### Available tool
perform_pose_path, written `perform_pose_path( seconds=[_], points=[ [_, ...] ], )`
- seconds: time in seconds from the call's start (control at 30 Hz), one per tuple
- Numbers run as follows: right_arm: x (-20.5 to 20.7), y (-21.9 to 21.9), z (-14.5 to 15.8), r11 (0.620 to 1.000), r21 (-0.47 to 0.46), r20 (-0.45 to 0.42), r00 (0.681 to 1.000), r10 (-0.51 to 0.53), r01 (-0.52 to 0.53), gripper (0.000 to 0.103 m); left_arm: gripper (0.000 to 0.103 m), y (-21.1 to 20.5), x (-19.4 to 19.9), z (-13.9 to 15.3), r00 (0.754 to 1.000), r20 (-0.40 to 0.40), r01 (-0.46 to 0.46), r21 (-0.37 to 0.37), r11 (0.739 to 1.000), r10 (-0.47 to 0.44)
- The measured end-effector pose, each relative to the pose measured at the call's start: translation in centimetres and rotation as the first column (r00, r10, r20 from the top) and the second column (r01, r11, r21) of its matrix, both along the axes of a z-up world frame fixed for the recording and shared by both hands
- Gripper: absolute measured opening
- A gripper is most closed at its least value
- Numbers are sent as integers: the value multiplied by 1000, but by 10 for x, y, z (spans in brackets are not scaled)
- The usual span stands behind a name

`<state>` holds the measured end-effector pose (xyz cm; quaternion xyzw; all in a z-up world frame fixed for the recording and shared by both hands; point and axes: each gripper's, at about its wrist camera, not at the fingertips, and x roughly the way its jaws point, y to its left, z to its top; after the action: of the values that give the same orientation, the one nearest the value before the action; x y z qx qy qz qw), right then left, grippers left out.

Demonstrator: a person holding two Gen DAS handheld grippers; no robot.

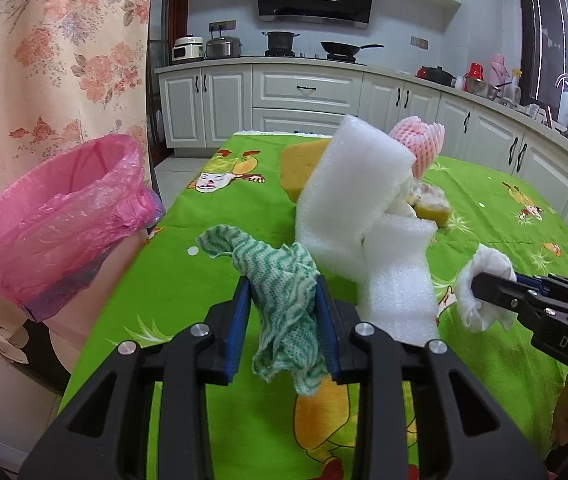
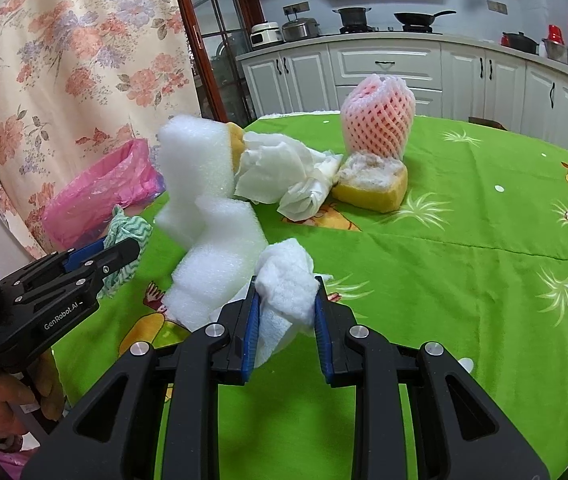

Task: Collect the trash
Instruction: 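Carry the cloth and tissue over the pink bin and open both tools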

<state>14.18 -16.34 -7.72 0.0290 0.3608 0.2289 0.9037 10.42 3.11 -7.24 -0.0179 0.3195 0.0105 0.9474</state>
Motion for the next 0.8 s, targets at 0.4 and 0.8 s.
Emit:
perform_pose_path(
  seconds=[0.4, 0.8],
  points=[
    [-3, 14, 15, 1000, -3, 52, 998, 19, -19, 25, 31, 16, -11, 12, 998, 52, -25, -8, 1000, 25],
    [1, 62, 35, 990, -40, 127, 982, 141, -137, 25, 31, 43, -20, 32, 988, 123, -98, 9, 995, 96]
  ],
)
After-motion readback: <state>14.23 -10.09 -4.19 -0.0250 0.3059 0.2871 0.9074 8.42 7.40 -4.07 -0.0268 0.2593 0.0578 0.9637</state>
